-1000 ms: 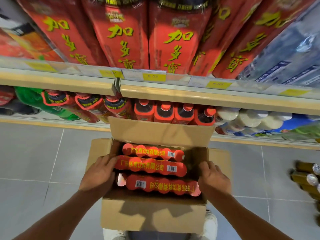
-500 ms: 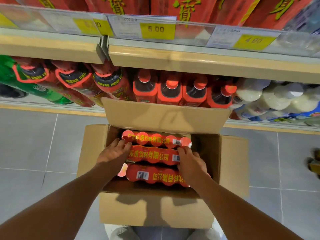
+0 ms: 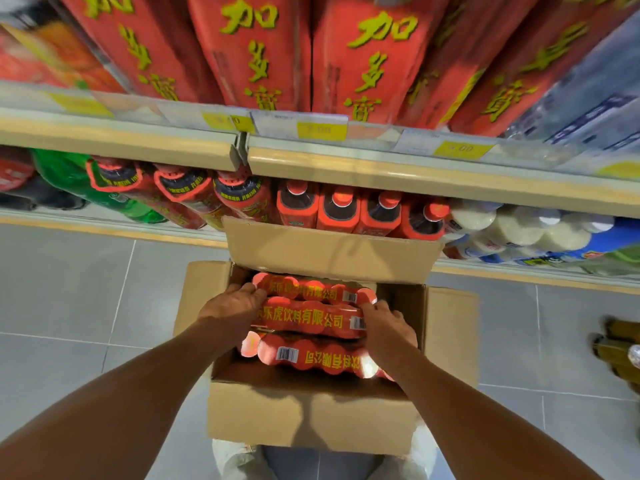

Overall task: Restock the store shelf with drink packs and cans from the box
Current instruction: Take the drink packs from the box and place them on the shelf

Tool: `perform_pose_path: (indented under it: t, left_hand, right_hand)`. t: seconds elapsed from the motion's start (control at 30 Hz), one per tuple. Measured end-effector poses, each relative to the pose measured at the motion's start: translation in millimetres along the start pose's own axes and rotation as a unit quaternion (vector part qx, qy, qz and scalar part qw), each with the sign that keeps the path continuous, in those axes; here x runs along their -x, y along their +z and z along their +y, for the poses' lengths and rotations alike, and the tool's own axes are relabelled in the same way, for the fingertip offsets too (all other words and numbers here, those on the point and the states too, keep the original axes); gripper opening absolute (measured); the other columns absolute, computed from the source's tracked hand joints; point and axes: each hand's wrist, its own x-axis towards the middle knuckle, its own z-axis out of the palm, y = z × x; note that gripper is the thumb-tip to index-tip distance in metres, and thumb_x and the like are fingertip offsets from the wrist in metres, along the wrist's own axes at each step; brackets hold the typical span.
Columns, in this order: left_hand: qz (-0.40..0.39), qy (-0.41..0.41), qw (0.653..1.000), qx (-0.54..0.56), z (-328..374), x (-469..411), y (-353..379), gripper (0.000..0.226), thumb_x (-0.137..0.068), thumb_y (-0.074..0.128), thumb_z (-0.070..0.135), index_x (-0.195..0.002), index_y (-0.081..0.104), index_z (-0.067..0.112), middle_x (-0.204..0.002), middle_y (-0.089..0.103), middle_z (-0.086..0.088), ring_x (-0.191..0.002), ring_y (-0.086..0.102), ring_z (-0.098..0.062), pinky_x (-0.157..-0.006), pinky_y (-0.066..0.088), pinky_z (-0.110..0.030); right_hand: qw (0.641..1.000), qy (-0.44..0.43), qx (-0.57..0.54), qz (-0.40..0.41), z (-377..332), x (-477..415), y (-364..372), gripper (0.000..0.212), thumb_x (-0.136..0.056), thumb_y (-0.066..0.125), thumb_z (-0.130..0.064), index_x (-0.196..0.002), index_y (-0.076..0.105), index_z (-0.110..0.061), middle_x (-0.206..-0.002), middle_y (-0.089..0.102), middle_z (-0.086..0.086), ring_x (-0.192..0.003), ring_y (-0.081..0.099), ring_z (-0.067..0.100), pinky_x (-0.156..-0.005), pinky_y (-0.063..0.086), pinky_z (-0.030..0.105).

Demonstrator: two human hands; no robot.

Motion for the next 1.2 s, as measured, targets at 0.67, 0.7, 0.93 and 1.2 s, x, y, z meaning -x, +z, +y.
perform_pose_path:
  t: [0.67,0.7,0.93,1.2]
  left_hand:
    - [0.147,0.086,0.939,0.3,0.0,364.9,-368.3,0.038,-0.079,0.077,0.019,-0.115,0.068,0.015,-0.114,0.056,0.0,-0.106,0.059,-0.009,-0.087,0.048,-0.029]
    - [0.189,0.097,0.921,0.326,0.1,390.1,-385.9,0.05,-0.074,0.081,0.021,-0.121,0.064,0.015,-0.117,0.058,-0.001,-0.109,0.058,-0.015,-0.09,0.048,-0.034]
    - [0.279,0.105,0.826,0.478,4.4,499.0,-461.9,0.076,-0.068,0.09,0.02,-0.129,0.047,0.038,-0.106,0.066,0.008,-0.081,0.069,-0.01,-0.067,0.057,-0.025]
    - [0.36,0.104,0.74,0.559,41.1,540.1,-501.6,0.081,-0.058,0.093,0.053,-0.128,0.052,0.045,-0.126,0.066,0.015,-0.117,0.062,-0.007,-0.098,0.051,-0.043]
  right_hand:
    - [0.967,-0.136,-0.168,0.133,1.6,345.0,-322.4,0.067,-0.072,0.082,-0.048,-0.129,0.054,-0.025,-0.114,0.06,-0.009,-0.103,0.06,0.013,-0.082,0.045,0.023]
    - [0.958,-0.151,-0.187,0.155,2.4,371.3,-339.6,0.069,-0.066,0.085,-0.049,-0.122,0.054,-0.025,-0.104,0.06,-0.013,-0.094,0.062,0.01,-0.076,0.046,0.022]
    - [0.859,-0.221,-0.371,0.274,20.8,489.4,-407.8,0.059,-0.056,0.083,-0.044,-0.105,0.051,-0.053,-0.098,0.065,-0.028,-0.083,0.067,-0.004,-0.059,0.049,0.008]
    - [0.772,-0.282,-0.478,0.31,49.9,549.2,-466.1,0.064,-0.061,0.095,-0.01,-0.108,0.06,-0.037,-0.111,0.068,-0.004,-0.09,0.068,-0.004,-0.064,0.054,0.012]
